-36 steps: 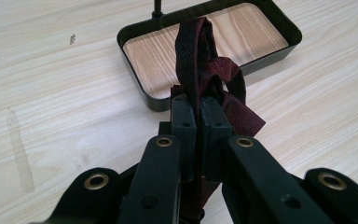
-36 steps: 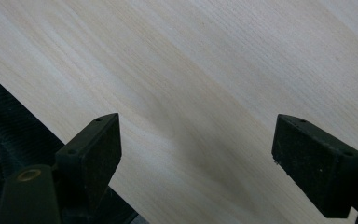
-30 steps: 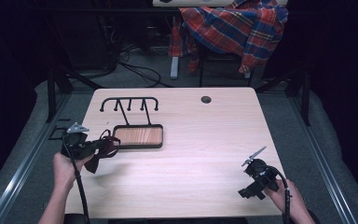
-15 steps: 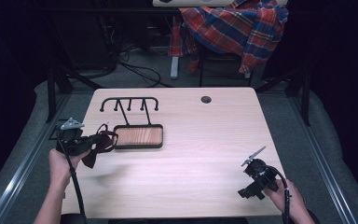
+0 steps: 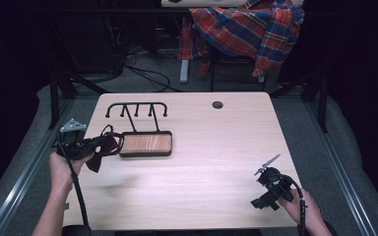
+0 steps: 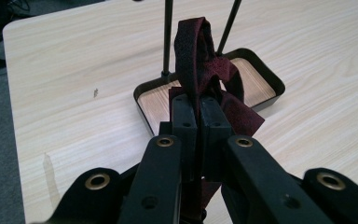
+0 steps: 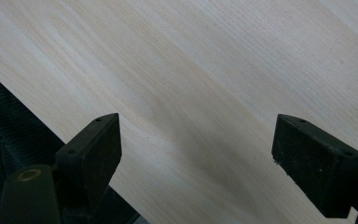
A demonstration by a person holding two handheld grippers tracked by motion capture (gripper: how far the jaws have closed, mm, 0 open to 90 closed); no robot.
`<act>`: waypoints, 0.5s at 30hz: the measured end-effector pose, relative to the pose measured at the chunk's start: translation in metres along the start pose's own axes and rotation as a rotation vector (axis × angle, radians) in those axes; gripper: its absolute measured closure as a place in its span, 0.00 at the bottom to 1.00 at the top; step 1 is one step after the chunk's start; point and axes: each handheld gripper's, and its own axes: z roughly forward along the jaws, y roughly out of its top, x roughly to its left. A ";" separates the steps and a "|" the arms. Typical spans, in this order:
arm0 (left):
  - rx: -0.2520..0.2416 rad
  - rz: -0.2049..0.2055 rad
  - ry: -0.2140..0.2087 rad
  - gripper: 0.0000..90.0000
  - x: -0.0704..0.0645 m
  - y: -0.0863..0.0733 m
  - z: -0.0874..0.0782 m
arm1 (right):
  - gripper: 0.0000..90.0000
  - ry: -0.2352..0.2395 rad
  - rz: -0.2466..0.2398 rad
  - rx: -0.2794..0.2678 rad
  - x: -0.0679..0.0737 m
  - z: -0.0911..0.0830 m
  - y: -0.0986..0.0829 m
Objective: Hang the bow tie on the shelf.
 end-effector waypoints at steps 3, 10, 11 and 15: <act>-0.013 -0.001 -0.001 0.97 0.002 0.005 -0.001 | 0.17 0.006 -0.005 0.011 -0.001 -0.001 0.000; -0.029 -0.013 -0.006 0.97 0.007 0.011 0.000 | 0.17 0.002 0.000 -0.001 0.000 0.000 0.000; -0.032 -0.016 -0.010 0.97 0.008 0.013 0.000 | 0.17 0.007 -0.001 -0.004 0.000 0.000 0.000; -0.042 -0.023 -0.008 0.97 0.010 0.016 0.000 | 0.17 0.002 -0.009 0.001 0.000 0.000 0.000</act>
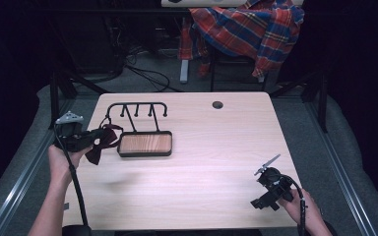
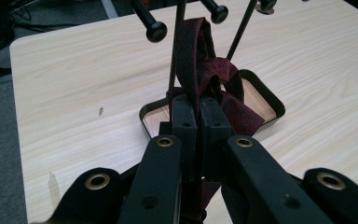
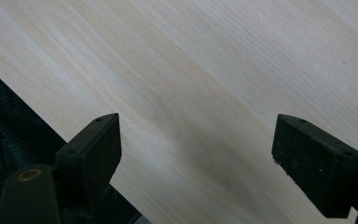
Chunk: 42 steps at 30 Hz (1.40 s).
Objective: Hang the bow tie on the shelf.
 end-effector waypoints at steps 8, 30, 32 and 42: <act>-0.011 -0.011 0.007 0.97 0.004 0.008 0.001 | 0.17 0.002 0.002 0.003 0.001 0.000 0.000; 0.037 -0.001 0.037 0.97 0.007 0.032 0.017 | 0.17 -0.001 -0.010 0.023 0.001 -0.001 0.001; 0.039 -0.004 0.041 0.97 0.007 0.033 0.020 | 0.17 -0.001 -0.011 0.024 0.001 -0.001 0.001; 0.037 -0.022 0.054 0.97 0.011 0.034 0.022 | 0.17 -0.002 -0.012 0.027 0.002 0.000 0.001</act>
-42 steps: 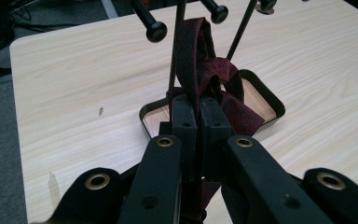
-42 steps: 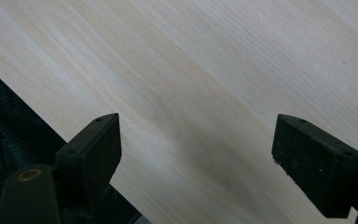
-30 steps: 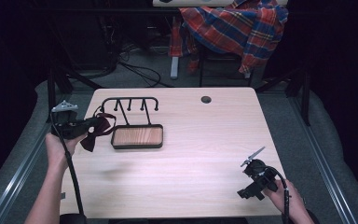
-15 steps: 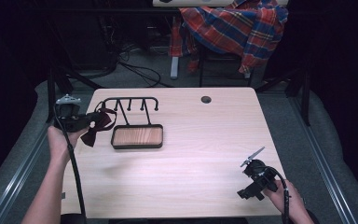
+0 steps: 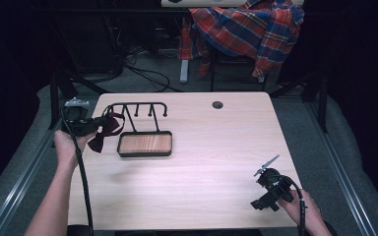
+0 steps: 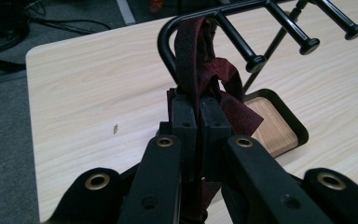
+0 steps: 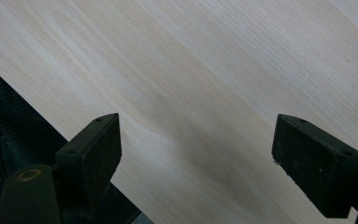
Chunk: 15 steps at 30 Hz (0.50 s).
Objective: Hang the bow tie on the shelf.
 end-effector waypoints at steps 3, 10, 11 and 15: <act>-0.008 -0.007 0.009 0.97 0.001 0.001 0.000 | 0.17 0.000 -0.001 -0.004 0.000 0.000 0.000; -0.003 -0.019 0.019 0.97 0.005 0.005 0.000 | 0.17 -0.007 -0.015 0.009 -0.001 0.000 0.000; -0.006 -0.023 0.023 0.97 0.006 0.005 0.001 | 0.17 -0.007 -0.015 0.009 -0.001 0.000 0.000; 0.004 -0.030 0.032 0.96 0.009 0.004 0.003 | 0.17 0.008 0.012 -0.020 0.001 0.002 -0.001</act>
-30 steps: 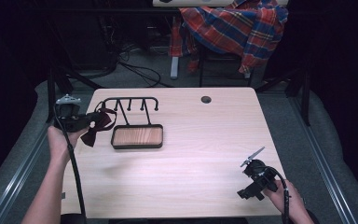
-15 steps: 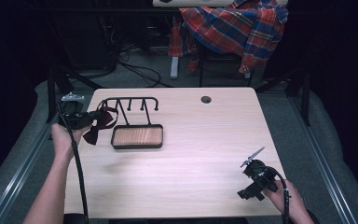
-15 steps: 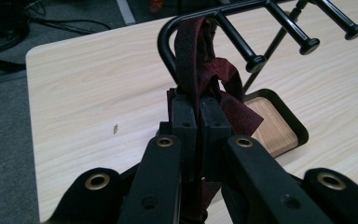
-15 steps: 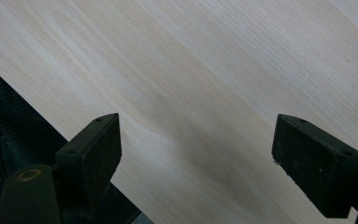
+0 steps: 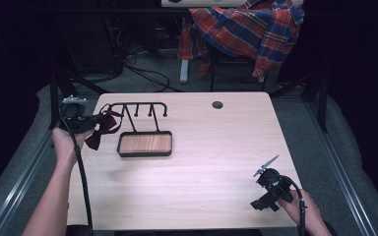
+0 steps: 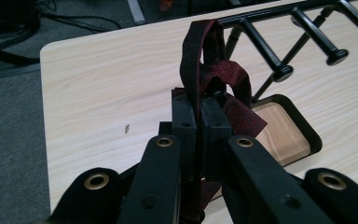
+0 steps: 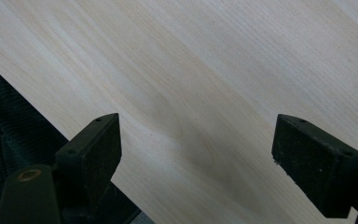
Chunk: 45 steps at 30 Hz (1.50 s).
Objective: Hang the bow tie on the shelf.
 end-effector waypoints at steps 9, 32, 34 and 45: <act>0.020 -0.034 -0.001 0.96 0.008 -0.003 0.012 | 0.17 0.001 -0.002 0.003 0.000 0.001 0.000; 0.052 -0.084 0.012 0.87 0.010 -0.018 0.036 | 0.17 -0.005 -0.011 0.018 0.000 0.001 0.000; 0.051 -0.090 0.014 0.85 0.010 -0.020 0.036 | 0.17 -0.005 -0.011 0.018 0.000 0.001 0.000; 0.069 -0.085 0.060 0.50 0.009 -0.020 0.032 | 0.17 0.000 -0.008 0.012 0.000 0.002 0.000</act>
